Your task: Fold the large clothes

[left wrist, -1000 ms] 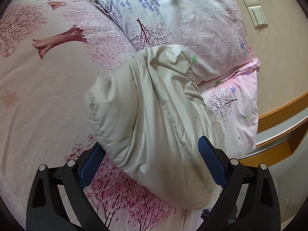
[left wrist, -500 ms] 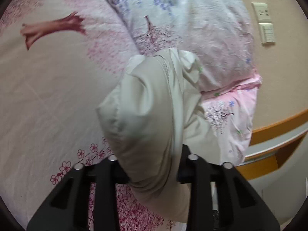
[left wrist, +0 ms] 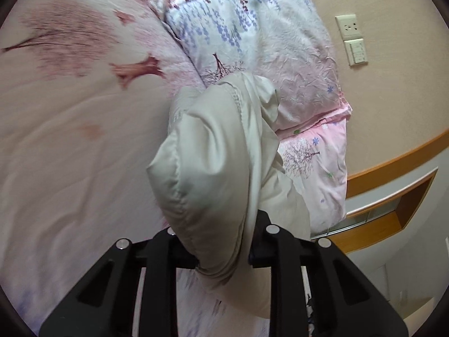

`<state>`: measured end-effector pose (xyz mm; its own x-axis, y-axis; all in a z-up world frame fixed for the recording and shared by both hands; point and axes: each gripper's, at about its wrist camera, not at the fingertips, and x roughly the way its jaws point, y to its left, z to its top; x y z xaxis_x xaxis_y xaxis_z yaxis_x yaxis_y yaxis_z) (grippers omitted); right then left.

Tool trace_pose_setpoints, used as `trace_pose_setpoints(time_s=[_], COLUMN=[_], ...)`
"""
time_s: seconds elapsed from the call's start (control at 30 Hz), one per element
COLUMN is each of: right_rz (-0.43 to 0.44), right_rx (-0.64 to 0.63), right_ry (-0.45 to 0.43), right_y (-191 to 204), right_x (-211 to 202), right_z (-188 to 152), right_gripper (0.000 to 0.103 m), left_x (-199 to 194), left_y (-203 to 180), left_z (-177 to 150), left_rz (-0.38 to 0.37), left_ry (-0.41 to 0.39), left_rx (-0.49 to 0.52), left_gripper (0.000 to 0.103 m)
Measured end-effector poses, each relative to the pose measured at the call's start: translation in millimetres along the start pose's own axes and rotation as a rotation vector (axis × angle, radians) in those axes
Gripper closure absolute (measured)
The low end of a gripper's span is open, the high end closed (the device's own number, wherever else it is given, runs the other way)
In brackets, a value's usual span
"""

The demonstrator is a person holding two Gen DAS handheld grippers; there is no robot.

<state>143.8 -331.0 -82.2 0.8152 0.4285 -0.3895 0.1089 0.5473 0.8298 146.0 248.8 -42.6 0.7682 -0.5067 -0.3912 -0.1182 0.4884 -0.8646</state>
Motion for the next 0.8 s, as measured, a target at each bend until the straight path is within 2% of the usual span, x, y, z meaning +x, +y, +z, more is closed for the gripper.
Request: trace_pose_setpoints(time_s=[0.13,0.3,0.47,0.5,0.57,0.7,0.77,0.8], right_rz=[-0.019,-0.086,-0.163,-0.196,-0.268,-0.408,-0.393,-0.357], right_rx=[-0.036,-0.116,-0.144,-0.172,-0.225,-0.385,-0.470,-0.530], right_ry=[0.009,0.004,-0.030,-0.053,-0.118,-0.303,-0.308,-0.281], right_y=[-0.5,-0.1,0.2,6.0,17.2,57.8,81.0,97.6], right_x=[-11.6,-23.9,-33.0,-36.8,-44.8,-59.7,-52.3,-43.5], right_z=[-24.1,-51.4,-54.0,-54.0,-53.9,-56.1,-60.0,-64.9], right_gripper=[0.078,0.076,0.059,0.057,0.052,0.051,0.051,0.052], left_x=[-28.4,-50.9,-46.3,-47.0,-49.0,-53.4,-55.2,-55.7], left_y=[13.6,23.7,32.3,32.1,31.0,32.0,32.1,32.1], left_z=[-15.1,-26.3,-29.4,-29.5,-30.2,-30.3,-29.8,-29.8], left_rz=[-0.005,-0.008,0.026,0.034,0.054,0.075,0.078,0.083], left_ry=[-0.011,-0.039,-0.036,-0.040,-0.053,-0.077,-0.090,-0.095], left_rx=[-0.007,-0.022,-0.028,-0.019,0.004,0.018,0.023,0.027], left_gripper=[0.080,0.077,0.060,0.057,0.045,0.039,0.037,0.037])
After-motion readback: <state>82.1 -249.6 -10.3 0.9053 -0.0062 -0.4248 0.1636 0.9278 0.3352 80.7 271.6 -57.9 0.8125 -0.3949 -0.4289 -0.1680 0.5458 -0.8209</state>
